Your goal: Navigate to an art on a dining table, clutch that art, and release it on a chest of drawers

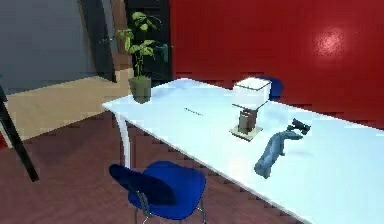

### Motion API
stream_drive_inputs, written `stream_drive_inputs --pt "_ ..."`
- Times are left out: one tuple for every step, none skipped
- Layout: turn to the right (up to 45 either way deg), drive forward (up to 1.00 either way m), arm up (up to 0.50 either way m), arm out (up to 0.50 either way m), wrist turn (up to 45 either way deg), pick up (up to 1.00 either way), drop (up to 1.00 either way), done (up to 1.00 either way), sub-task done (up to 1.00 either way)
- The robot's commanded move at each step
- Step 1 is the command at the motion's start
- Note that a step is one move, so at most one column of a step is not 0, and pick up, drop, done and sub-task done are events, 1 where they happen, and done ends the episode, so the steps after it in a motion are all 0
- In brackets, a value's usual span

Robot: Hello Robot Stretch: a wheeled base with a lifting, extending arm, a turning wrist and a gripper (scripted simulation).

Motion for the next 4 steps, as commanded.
stream_drive_inputs --pt "-45.0 0.0 0.0 0.0 0.0 0.0 0.0 0.0 0.0" --pt "-18.0 0.0 0.0 0.0 0.0 0.0 0.0 0.0 0.0" --pt "0.0 0.0 0.5 0.0 0.0 0.0 0.0 0.0 0.0" --pt "0.0 0.0 0.38 0.0 0.0 0.0 0.0 0.0 0.0"
